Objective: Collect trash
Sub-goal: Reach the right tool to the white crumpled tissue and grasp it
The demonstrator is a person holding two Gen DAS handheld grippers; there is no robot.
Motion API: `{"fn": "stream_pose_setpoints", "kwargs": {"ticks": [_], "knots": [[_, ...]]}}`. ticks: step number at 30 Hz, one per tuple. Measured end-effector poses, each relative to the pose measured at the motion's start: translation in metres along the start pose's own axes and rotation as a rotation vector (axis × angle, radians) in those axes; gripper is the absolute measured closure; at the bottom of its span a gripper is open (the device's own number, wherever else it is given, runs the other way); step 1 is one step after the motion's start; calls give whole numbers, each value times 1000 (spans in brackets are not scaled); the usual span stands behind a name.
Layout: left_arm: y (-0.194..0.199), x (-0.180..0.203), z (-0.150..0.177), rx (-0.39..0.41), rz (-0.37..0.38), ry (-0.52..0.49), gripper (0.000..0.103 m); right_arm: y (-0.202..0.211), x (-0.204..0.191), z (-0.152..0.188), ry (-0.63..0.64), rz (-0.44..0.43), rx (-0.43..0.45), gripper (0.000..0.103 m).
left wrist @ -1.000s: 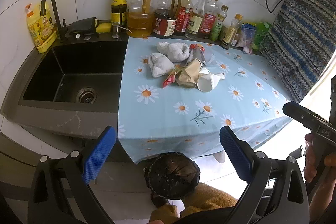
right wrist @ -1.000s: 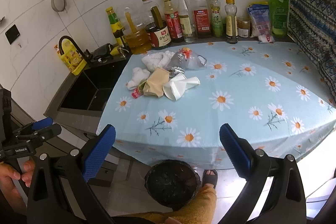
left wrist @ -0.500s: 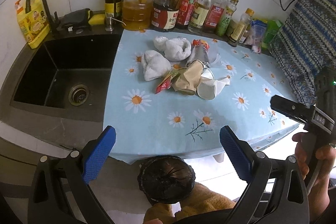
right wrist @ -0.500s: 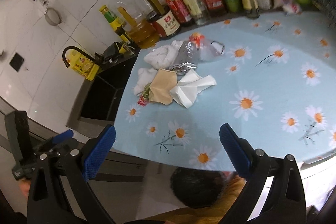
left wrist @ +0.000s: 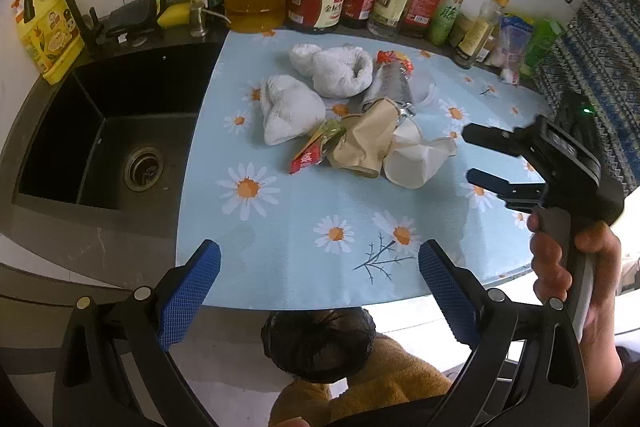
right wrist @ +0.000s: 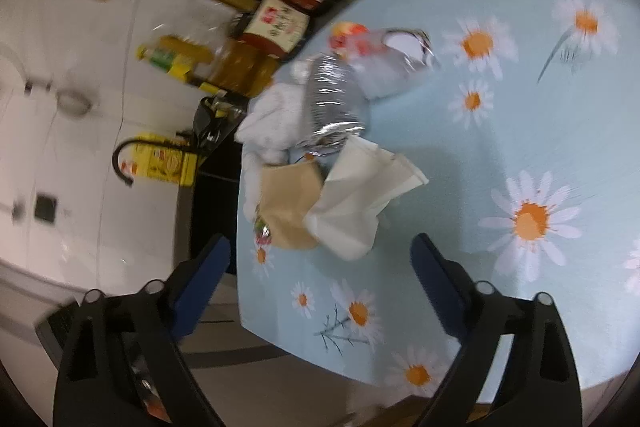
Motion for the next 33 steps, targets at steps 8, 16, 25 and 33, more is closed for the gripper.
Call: {"fn": "stream_pose_setpoints", "kwargs": {"ticks": [8,16,25,33], "knots": [[-14,6,-10,-35,-20,-1,7,-29,36,-24,-177,-67,-54,40],[-23,14,-23,-47,-19,-15,7,-42,50,-31,-222,-76,-93,65],[-30,21,-29,-58,-3,-42,7,-35,50,-33,-227,-83,-81,77],[-35,22,-32,-57,21,-61,7,-16,48,-32,-208,-54,-40,78]]}}
Point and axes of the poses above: each gripper's, at about its wrist camera, not at the fingertips, and y roughly against the way its jaws point, x to its right, z to its underside, the point moved 2 cm from there along -y, roughly the way its jaws point, and after that the axes turned 2 degrees about -z, right-handed, at the moved point
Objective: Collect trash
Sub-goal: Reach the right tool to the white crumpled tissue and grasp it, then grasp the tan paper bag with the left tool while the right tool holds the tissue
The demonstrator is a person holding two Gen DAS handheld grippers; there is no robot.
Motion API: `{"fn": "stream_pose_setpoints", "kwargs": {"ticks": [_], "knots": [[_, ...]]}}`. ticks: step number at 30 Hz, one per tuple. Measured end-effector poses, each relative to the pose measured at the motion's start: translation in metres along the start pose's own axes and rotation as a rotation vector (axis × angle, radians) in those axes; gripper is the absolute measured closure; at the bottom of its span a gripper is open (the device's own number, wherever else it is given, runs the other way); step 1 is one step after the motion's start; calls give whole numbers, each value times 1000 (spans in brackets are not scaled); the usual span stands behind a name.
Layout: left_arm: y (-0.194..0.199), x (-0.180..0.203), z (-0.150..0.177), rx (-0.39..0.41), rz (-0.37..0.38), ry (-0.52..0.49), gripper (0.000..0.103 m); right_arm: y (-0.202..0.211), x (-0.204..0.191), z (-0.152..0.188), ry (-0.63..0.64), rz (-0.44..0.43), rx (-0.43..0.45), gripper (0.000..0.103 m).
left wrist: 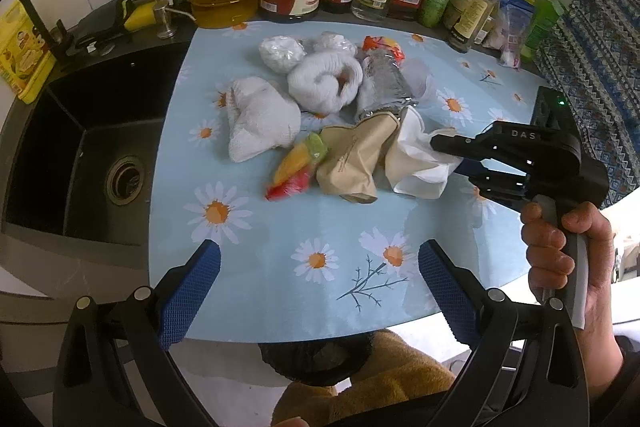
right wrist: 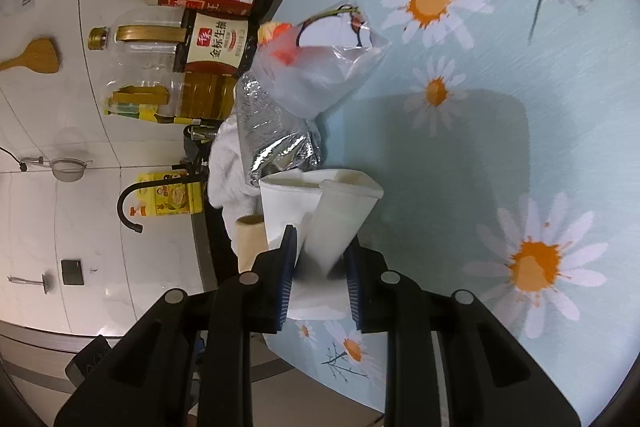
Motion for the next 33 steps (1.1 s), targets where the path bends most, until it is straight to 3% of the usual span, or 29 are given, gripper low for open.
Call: {"fn": "stream_pose_setpoints", "kwargs": {"ticks": [11,22,24,27,29,33], "knots": [[-23,21,-17,0,58,-91,7,46,-2,6,46,43,84,78],[-53,44,-46,-9,123,-181,9,95,-13,22,174,109,152,78],[-61,45,-54,-13,123,-189,20,100,-13,25,188,115,159,78],[-71,47,-62,-26,128,-201,24,105,-8,28,188,125,167,78],[-78,47,-68,-35,128,-209,33,108,-3,30,183,124,169,78],[-91,47,-76,-60,121,-217,37,111,6,31,170,120,164,78]]}}
Point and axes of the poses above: each gripper's, at about its wrist camera, not at the fingertips, and y roughly against the way its jaws point, x to its right, z to its underside, the point moved 2 cm from there along -y, roughly the way its jaws point, and after that the axes turned 2 degrees about -z, right-handed, at the moved point
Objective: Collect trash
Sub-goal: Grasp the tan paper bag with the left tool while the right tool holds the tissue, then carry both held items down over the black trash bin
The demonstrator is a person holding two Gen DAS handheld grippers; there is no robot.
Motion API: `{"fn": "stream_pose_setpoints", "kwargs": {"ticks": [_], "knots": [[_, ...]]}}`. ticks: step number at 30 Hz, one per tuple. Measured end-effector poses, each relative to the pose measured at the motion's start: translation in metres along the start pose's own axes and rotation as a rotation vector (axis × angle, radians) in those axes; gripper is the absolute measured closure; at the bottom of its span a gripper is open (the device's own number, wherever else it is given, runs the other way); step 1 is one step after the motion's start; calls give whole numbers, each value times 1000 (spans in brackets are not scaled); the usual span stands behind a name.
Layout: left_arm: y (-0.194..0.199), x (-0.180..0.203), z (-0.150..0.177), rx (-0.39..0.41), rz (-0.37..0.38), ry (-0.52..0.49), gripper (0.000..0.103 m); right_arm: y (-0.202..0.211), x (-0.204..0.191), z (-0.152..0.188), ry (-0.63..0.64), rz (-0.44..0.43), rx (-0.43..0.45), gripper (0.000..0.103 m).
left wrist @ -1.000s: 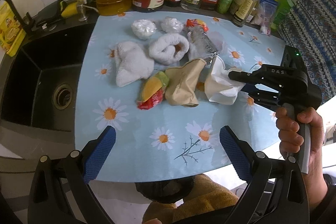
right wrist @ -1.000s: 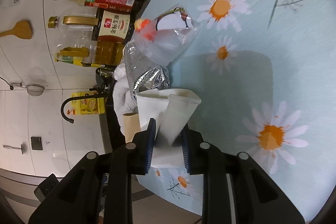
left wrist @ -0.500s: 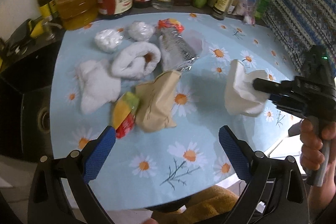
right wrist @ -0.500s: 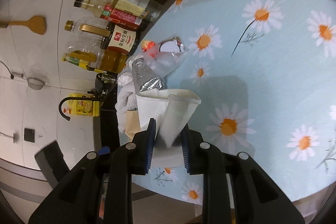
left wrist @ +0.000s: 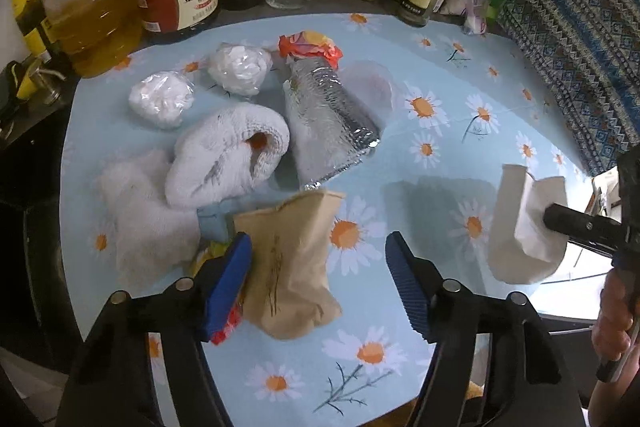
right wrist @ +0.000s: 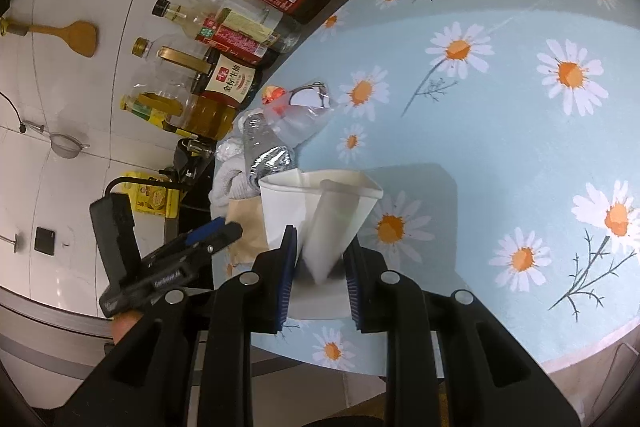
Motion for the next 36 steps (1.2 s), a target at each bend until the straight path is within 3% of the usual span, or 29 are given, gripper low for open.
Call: {"fn": "stream_pose_setpoints", "kwargs": {"ticks": [3,10,17,36], "knots": [[-7,2,-5,-12,-27,-34,42,0,5,0,-8,3,-4,78],[-25,5,-8,-63,-40,-80,68,-3,8,-1,-2,-6,-8,78],[-23,7,-7,-28,-43,-107,83,-5,6,-2,16,-1,-18,78],[36,25,13,118,56,-74,86,5,-15,8,86,10,-15,78]]}}
Point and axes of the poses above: each gripper's, at about its wrist camera, not at the fingertips, and y roughly against the way its jaws point, x to its right, z to its underside, the point moved 2 cm from there along -y, roughly the way its jaws point, and after that the axes turned 2 degrees about -z, right-handed, at the moved point
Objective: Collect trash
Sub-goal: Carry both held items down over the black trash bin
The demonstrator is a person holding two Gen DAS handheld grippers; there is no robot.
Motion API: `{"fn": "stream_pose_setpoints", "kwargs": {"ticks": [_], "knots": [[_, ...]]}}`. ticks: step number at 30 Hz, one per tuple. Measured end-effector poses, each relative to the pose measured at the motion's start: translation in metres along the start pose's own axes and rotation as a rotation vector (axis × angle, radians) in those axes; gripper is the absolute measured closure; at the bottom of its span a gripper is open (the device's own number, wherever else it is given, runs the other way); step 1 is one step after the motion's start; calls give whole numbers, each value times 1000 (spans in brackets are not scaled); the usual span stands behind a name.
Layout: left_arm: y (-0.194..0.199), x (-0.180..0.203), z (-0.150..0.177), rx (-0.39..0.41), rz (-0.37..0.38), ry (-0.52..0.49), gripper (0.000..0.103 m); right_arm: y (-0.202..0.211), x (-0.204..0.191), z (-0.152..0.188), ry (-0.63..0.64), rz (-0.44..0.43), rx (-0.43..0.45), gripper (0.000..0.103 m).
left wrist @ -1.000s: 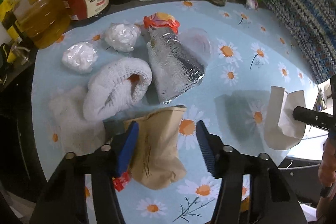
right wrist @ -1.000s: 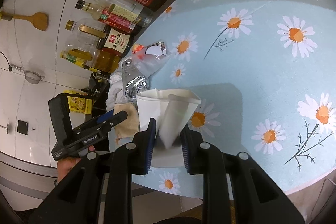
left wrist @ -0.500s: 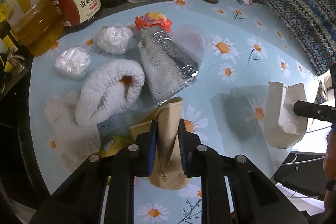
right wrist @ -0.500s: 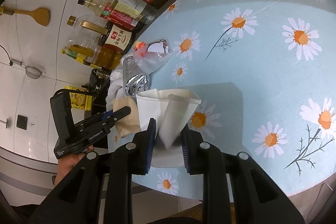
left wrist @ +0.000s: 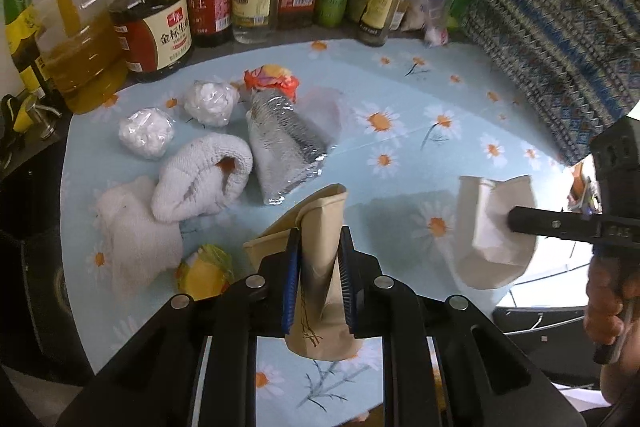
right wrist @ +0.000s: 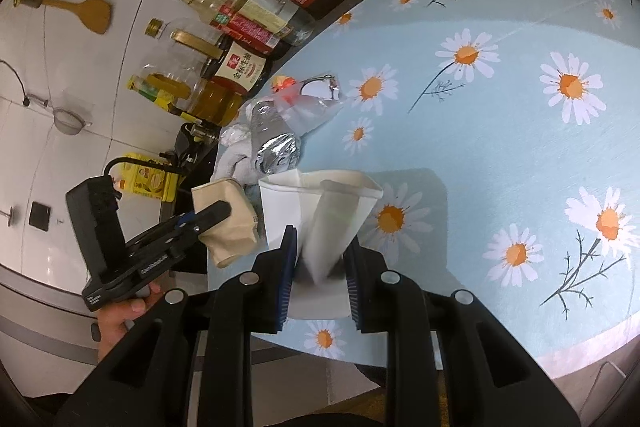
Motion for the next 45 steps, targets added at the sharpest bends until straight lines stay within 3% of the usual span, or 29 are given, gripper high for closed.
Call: {"fn": "stream_pose_setpoints", "kwargs": {"ticks": [13,19,29,45], "knots": [[63,11,41,128,60,15,86,3,-42,39,77,1,-11,78],[78,7,67,140,75,28,86,2,-57,62,95,3,-19,78],[91,-7,121,122,86,71,86,-11,-74,106,115,15,-58,78],[73,-24,217,14,120,164,86,-65,-72,190,128,91,-234,78]]}}
Point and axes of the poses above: each gripper's, at about its wrist camera, not at the fingertips, and y roughly against the way its jaws point, x to its right, z to its underside, the point moved 2 cm from there along -y, roughly the way its jaws point, and after that the axes turned 2 degrees about -z, right-handed, at the moved point
